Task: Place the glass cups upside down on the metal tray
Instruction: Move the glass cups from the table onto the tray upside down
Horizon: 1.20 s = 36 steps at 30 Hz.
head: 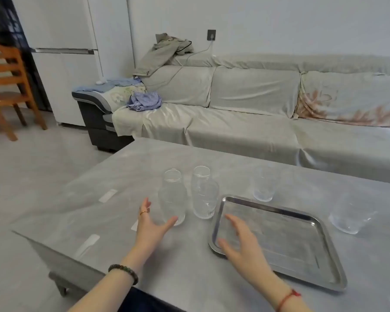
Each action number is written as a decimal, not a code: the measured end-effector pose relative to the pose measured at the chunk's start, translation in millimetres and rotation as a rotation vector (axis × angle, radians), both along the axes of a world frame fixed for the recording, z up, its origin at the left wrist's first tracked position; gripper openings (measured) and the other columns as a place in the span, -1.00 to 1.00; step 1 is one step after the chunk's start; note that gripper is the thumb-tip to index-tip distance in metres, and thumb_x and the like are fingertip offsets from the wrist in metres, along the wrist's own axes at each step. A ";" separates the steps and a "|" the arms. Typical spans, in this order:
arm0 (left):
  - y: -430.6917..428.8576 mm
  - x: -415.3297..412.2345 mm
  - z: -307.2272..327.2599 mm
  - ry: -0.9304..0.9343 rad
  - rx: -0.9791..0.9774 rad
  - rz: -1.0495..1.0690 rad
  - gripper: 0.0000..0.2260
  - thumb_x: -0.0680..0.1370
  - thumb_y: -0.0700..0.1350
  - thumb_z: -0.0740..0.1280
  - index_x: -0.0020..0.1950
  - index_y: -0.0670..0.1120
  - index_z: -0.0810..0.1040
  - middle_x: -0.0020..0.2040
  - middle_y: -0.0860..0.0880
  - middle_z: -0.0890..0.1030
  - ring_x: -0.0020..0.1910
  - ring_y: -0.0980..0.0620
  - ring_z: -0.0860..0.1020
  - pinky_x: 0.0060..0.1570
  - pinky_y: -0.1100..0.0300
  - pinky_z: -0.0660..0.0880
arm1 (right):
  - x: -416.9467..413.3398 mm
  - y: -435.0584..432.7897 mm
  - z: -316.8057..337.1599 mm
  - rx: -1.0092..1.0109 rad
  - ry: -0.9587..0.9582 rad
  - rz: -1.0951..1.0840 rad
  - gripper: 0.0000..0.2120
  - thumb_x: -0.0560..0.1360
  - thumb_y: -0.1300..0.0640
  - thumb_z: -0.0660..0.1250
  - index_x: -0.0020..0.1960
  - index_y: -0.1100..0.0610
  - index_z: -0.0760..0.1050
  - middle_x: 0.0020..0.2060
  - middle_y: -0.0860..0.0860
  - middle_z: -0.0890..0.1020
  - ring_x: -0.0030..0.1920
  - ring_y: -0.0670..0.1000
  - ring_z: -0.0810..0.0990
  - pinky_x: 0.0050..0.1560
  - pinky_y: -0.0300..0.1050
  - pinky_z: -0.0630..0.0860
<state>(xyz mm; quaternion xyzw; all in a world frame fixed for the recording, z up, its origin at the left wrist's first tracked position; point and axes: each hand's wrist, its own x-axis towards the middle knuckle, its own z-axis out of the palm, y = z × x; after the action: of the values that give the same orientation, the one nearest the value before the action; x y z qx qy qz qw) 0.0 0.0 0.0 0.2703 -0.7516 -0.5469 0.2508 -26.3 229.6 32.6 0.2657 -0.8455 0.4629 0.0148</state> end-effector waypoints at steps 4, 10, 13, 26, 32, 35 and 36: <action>-3.5 -22.4 3.4 0.007 0.056 -0.158 -0.22 0.24 -0.14 0.56 0.31 -0.01 0.19 0.24 0.02 0.37 0.21 0.09 0.36 0.15 0.22 0.28 | -0.6 -66.9 -0.6 -0.012 -0.292 0.127 -0.38 0.42 0.15 0.34 0.40 0.04 0.14 0.37 -0.04 0.32 0.33 -0.05 0.33 0.37 -0.17 0.26; -7.2 -45.2 -4.3 -0.005 0.041 -0.141 -0.22 0.20 -0.10 0.58 0.28 -0.02 0.22 0.20 -0.02 0.46 0.15 0.02 0.45 0.07 0.20 0.35 | -16.0 -99.5 -19.4 0.003 -0.446 0.126 -0.29 0.41 0.19 0.31 0.44 0.02 0.02 0.44 -0.01 0.21 0.42 -0.01 0.21 0.43 -0.02 0.23; -6.6 -42.1 -1.6 -0.025 -0.006 -0.109 -0.29 0.17 -0.03 0.58 0.19 0.04 0.26 0.08 0.05 0.51 0.00 0.07 0.49 -0.11 0.31 0.38 | -17.8 -105.3 -23.0 -0.012 -0.448 0.149 -0.25 0.38 0.27 0.33 0.44 0.02 0.00 0.41 0.01 0.24 0.40 -0.02 0.24 0.39 -0.13 0.24; 75.6 2.3 44.4 0.063 0.666 -0.393 -0.64 0.35 0.16 0.33 -0.11 -0.11 0.64 -0.16 -0.09 0.72 -0.20 -0.02 0.67 -0.39 0.25 0.57 | 4.1 -37.1 -4.5 -0.457 -0.281 0.027 -0.37 0.17 0.14 0.54 0.11 -0.19 0.35 0.05 -0.19 0.57 0.01 -0.10 0.62 -0.06 -0.25 0.57; 119.1 -22.5 42.1 -0.234 0.568 -0.584 -0.57 0.45 0.25 0.18 -0.01 -0.10 0.51 -0.04 -0.13 0.63 -0.16 -0.02 0.64 -0.25 0.22 0.59 | -23.1 28.1 12.9 -0.358 -0.212 -0.194 -0.46 0.18 0.12 0.57 0.01 -0.17 0.36 -0.02 -0.16 0.57 0.00 -0.21 0.54 -0.06 -0.27 0.44; 131.2 -31.6 27.8 -0.325 0.365 -0.564 -0.48 0.48 0.20 0.18 0.21 -0.19 0.40 0.09 -0.09 0.55 -0.01 -0.03 0.58 0.05 0.12 0.55 | -37.9 48.3 18.1 -0.256 -0.167 -0.262 -0.48 0.16 0.07 0.57 -0.02 -0.19 0.37 -0.02 -0.27 0.51 0.00 -0.32 0.45 -0.08 -0.38 0.33; 134.2 -35.0 23.8 -0.341 0.261 -0.556 -0.44 0.48 0.18 0.20 0.32 -0.18 0.32 0.22 -0.09 0.50 0.14 -0.06 0.53 0.20 0.05 0.47 | -42.4 50.9 18.5 -0.230 -0.158 -0.274 -0.48 0.16 0.07 0.57 -0.01 -0.18 0.37 -0.02 -0.24 0.52 -0.01 -0.28 0.46 -0.09 -0.38 0.33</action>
<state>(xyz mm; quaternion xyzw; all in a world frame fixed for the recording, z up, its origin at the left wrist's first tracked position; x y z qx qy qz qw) -35.0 134.2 23.8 0.1725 -0.7512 -0.6329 -0.0734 -68.7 280.5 51.1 0.1076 -0.8138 0.5696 0.0415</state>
